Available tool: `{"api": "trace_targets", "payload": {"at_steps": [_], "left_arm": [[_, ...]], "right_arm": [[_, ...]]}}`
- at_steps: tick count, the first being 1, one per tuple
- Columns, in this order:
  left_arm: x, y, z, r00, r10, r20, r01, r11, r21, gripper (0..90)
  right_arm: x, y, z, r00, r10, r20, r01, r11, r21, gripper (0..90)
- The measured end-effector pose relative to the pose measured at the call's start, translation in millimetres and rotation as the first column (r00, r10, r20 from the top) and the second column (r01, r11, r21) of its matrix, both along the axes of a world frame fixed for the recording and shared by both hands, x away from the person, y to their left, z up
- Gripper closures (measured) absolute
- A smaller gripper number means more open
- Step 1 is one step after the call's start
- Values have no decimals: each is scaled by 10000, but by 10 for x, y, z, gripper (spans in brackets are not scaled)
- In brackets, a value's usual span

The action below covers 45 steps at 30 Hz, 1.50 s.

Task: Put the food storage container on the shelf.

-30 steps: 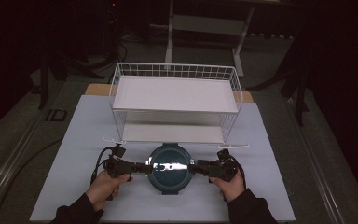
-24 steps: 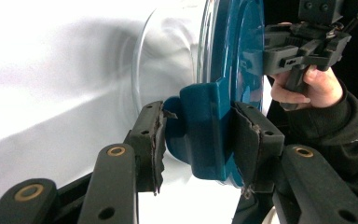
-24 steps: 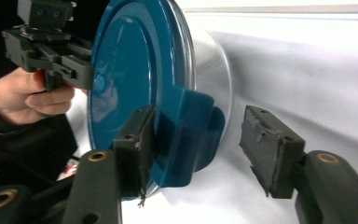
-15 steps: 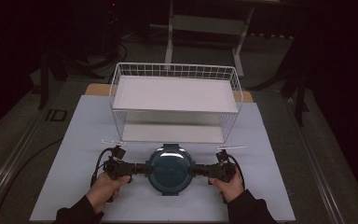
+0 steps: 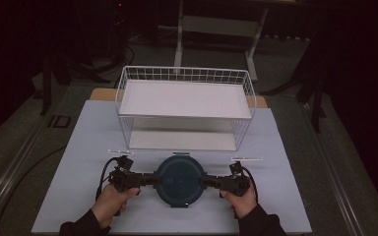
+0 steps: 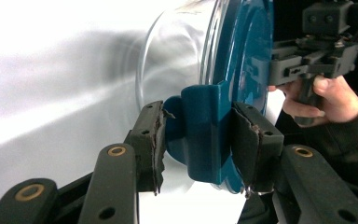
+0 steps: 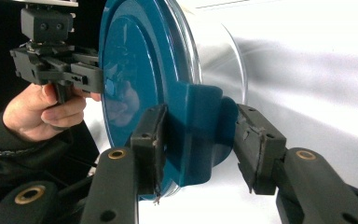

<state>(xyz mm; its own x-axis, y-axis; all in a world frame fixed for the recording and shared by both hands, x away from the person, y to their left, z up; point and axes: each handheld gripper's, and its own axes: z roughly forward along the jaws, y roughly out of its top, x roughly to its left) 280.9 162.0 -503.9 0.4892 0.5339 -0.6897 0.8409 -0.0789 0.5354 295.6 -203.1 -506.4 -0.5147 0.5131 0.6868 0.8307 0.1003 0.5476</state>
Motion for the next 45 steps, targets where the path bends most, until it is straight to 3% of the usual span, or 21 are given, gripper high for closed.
{"api": "trace_targets", "payload": {"at_steps": [2, 7, 14, 18, 22, 26, 32, 37, 45], "left_arm": [[-12, 5, 3, 10000, 41, -24, -41, 10000, 17, 569], [-38, -19, 81, 9988, 174, 462, -183, 9996, 196, 569], [70, -61, 215, 9932, 227, 1143, -251, 9995, 192, 568], [100, -81, 239, 9911, 299, 1294, -327, 9993, 197, 568], [188, -119, 287, 9847, 382, 1700, -414, 9990, 148, 568], [294, -145, 299, 9833, 441, 1767, -447, 9990, -7, 568], [480, -176, 304, 9767, 362, 2114, -389, 9992, 87, 568], [620, -195, 272, 9734, 506, 2235, -517, 9987, -8, 568], [833, -237, 162, 9702, 595, 2350, -617, 9981, 18, 566]], "right_arm": [[-9, 12, 20, 9999, 89, 85, -89, 9999, -68, 554], [-5, 6, 39, 9995, 196, 263, -196, 9998, -38, 558], [90, -23, 249, 9934, 6, 1143, 10, 9999, -138, 557], [146, -39, 311, 9897, -65, 1429, 96, 9997, -209, 556], [242, -66, 383, 9851, -34, 1718, 79, 9996, -254, 556], [349, -92, 447, 9813, -58, 1922, 118, 9995, -302, 557], [492, -124, 443, 9780, -159, 2081, 216, 9995, -251, 556], [625, -140, 410, 9733, -394, 2260, 434, 9990, -129, 556], [822, -157, 313, 9712, -581, 2309, 674, 9972, -326, 554]]}}
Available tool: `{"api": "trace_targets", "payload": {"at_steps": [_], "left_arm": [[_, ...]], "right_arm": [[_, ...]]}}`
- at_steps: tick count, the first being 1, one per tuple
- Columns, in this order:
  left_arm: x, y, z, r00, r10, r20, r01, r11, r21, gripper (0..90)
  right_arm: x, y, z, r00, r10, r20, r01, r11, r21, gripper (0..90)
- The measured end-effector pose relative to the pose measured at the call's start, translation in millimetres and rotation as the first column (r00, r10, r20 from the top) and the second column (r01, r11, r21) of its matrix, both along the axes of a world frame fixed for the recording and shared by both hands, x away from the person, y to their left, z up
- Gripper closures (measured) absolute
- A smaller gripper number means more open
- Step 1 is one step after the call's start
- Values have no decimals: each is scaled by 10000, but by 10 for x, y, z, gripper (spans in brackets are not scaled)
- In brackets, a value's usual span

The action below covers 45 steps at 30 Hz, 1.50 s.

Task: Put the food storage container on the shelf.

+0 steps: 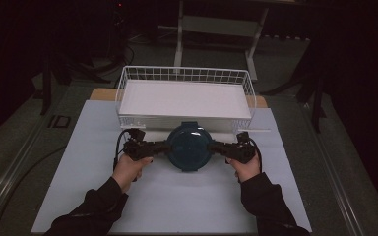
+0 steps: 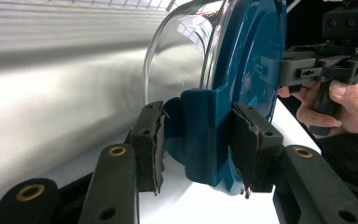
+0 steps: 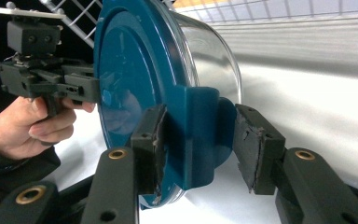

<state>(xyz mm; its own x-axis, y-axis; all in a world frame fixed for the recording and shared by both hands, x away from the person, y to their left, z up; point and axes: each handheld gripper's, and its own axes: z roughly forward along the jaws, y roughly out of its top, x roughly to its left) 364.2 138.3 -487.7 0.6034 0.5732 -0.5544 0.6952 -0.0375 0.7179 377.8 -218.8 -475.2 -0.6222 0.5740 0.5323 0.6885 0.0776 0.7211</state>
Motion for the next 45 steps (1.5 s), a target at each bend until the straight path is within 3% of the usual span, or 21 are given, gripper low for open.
{"api": "trace_targets", "payload": {"at_steps": [6, 10, 14, 16, 21, 22, 28, 31, 34, 37, 39, 41, 42, 45], "left_arm": [[111, -11, -92, 9993, -89, 358, 88, 10000, 40, 566], [160, 13, -142, 9994, 100, 341, -98, 9999, -55, 565], [200, 33, -173, 9996, 132, 234, -129, 9998, -127, 565], [224, 20, -187, 9997, 239, -63, -241, 9995, -217, 564], [273, 18, -191, 9993, 368, 11, -368, 9992, -121, 563], [293, -5, -189, 9997, 197, -118, -202, 9991, -384, 563], [326, -12, -218, 9994, 291, -186, -303, 9972, -679, 561], [361, -9, -232, 9993, 267, -259, -284, 9975, -653, 560], [387, 4, -268, 9993, 226, -286, -243, 9980, -576, 548], [406, 22, -308, 9965, 296, -780, -370, 9948, -949, 538], [410, 26, -319, 9969, 426, -663, -488, 9943, -947, 529], [417, 24, -314, 9966, 767, -293, -785, 9946, -672, 512], [436, 3, -314, 9941, 1038, -302, -1059, 9912, -792, 503], [439, 2, -318, 9944, 1049, -126, -1056, 9917, -737, 499]], "right_arm": [[85, -8, -62, 9999, -83, 129, 85, 9998, -162, 553], [117, 24, -117, 9996, -250, 126, 254, 9993, -289, 551], [161, 62, -155, 9992, -375, 108, 378, 9989, -292, 550], [177, 68, -168, 9991, -421, 65, 423, 9987, -285, 550], [201, 46, -176, 9982, -589, -89, 588, 9982, -108, 549], [211, 35, -174, 9980, -627, 38, 627, 9979, -140, 549], [238, 5, -198, 9974, -714, 11, 714, 9974, -18, 543], [255, -23, -245, 9962, -783, -388, 789, 9967, 161, 535], [245, -15, -279, 9957, -887, -259, 888, 9960, 32, 520], [253, 21, -246, 9935, -1131, -124, 1128, 9934, -227, 516], [253, 40, -238, 9928, -1190, 133, 1194, 9923, -318, 520], [249, 79, -219, 9923, -1214, 261, 1227, 9910, -530, 515], [254, 96, -226, 9910, -1309, 272, 1321, 9900, -494, 499], [262, 108, -221, 9898, -1373, 386, 1392, 9890, -503, 503]]}}
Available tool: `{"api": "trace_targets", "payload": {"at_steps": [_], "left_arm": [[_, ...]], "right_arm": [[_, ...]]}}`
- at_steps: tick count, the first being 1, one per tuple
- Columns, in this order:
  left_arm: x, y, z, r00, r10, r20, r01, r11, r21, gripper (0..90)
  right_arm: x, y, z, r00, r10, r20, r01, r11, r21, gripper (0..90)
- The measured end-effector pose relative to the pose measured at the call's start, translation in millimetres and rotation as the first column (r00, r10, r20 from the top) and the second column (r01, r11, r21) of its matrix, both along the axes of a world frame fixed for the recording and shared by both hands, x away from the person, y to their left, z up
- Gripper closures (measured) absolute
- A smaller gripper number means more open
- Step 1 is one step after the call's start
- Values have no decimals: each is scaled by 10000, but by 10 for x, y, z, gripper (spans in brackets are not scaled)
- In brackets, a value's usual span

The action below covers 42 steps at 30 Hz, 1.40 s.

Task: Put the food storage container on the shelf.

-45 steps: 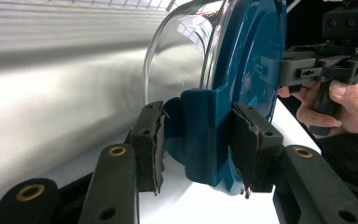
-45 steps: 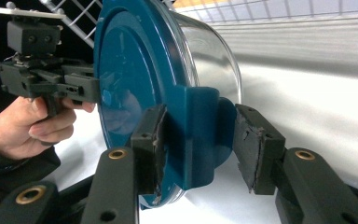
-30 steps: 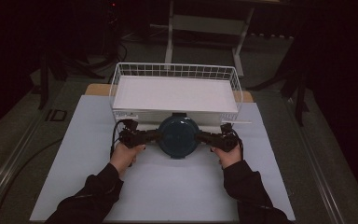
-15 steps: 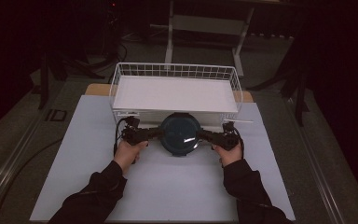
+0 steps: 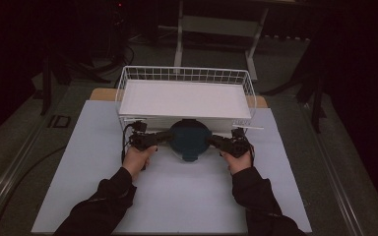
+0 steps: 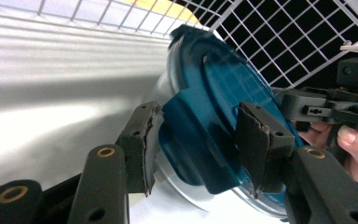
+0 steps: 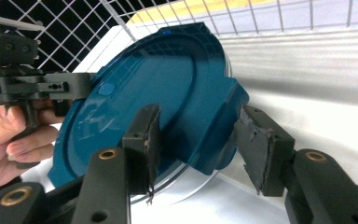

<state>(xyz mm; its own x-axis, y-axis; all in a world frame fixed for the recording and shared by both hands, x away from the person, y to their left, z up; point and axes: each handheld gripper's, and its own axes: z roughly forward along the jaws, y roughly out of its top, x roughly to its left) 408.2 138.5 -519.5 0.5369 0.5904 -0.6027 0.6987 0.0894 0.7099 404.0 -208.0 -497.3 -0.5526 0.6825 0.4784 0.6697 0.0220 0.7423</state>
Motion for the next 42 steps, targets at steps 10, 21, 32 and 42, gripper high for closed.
{"api": "trace_targets", "payload": {"at_steps": [10, 21, 32, 42], "left_arm": [[-103, -59, 49, 9905, -226, 1359, 77, 9940, 1092, 272], [-365, -97, 165, 9748, -1268, 1836, 1011, 9845, 1431, 0], [-717, -54, 271, 9588, -1786, 2210, 1367, 9718, 1923, 0], [-1069, -31, 398, 9385, -2244, 2625, 1624, 9576, 2381, 0]], "right_arm": [[-53, 55, 51, 9990, -280, 341, 293, 9989, -377, 431], [-313, 101, 222, 9914, -96, 1309, 230, 9946, -1016, 367], [-657, 157, 340, 9901, 394, 1348, -289, 9964, -791, 405], [-911, 395, 287, 9852, 1430, 942, -1327, 9853, -1079, 689]]}}
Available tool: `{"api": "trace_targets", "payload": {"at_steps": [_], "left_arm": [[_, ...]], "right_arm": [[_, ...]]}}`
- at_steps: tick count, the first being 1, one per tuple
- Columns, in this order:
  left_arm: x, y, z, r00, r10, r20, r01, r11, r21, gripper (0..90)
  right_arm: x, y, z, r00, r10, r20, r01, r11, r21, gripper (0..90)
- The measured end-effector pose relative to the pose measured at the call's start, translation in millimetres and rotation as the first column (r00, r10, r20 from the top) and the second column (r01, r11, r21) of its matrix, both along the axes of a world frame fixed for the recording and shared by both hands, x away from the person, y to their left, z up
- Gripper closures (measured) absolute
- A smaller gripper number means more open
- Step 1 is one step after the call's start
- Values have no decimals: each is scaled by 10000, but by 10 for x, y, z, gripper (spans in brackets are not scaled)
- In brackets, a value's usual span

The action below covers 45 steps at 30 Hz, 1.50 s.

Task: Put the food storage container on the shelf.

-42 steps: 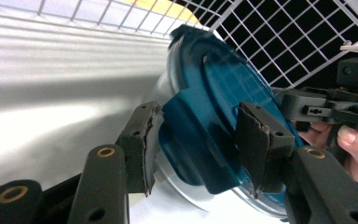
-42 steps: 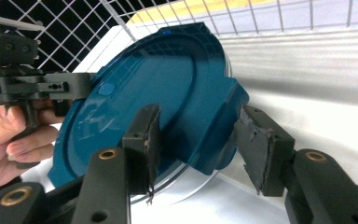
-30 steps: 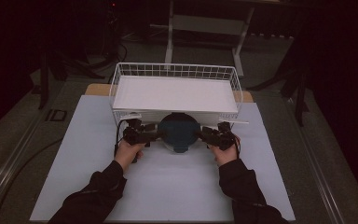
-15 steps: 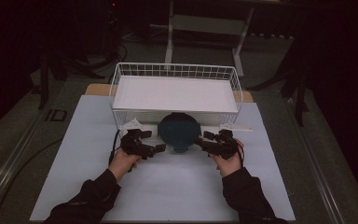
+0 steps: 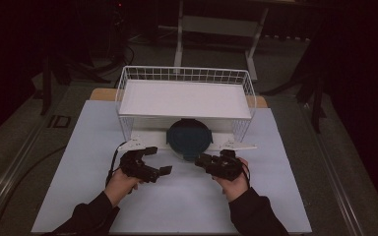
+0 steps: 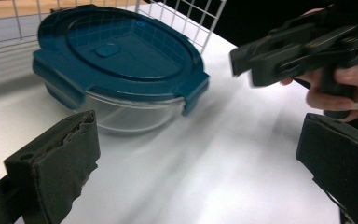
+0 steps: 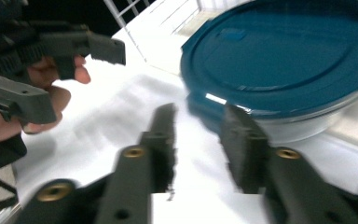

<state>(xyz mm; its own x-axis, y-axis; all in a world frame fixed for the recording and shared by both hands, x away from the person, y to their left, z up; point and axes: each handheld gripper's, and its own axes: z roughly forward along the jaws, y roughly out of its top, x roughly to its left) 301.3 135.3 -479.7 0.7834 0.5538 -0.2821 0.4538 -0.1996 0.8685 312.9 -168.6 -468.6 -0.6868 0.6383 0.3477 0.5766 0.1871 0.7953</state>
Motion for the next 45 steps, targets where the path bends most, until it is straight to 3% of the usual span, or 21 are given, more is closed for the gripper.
{"api": "trace_targets", "payload": {"at_steps": [1, 3, 8, 16, 26, 45], "left_arm": [[-71, 10, 9, 10000, 11, 78, -11, 10000, -39, 0], [-103, 20, 12, 9999, 42, 146, -41, 10000, -40, 0], [-202, 71, 10, 9998, 58, 205, -57, 10000, -64, 0], [-259, 153, -25, 9981, 405, 473, -402, 9992, -63, 0], [-266, 136, -38, 9977, 334, 596, -331, 9994, -60, 0], [-282, 101, -74, 9975, 218, 674, -215, 9998, -60, 0]], "right_arm": [[-18, 52, -36, 9998, 158, -81, -160, 9997, -158, 853], [-19, 105, -79, 9991, 344, -260, -353, 9988, -343, 899], [-22, 215, -162, 9978, 592, -309, -614, 9955, -727, 900], [86, 305, -275, 9989, 318, -349, -360, 9912, -1277, 900], [278, 334, -351, 9987, -168, -486, 107, 9924, -1226, 900], [617, 387, -356, 9969, -766, -172, 736, 9883, -1334, 900]]}}
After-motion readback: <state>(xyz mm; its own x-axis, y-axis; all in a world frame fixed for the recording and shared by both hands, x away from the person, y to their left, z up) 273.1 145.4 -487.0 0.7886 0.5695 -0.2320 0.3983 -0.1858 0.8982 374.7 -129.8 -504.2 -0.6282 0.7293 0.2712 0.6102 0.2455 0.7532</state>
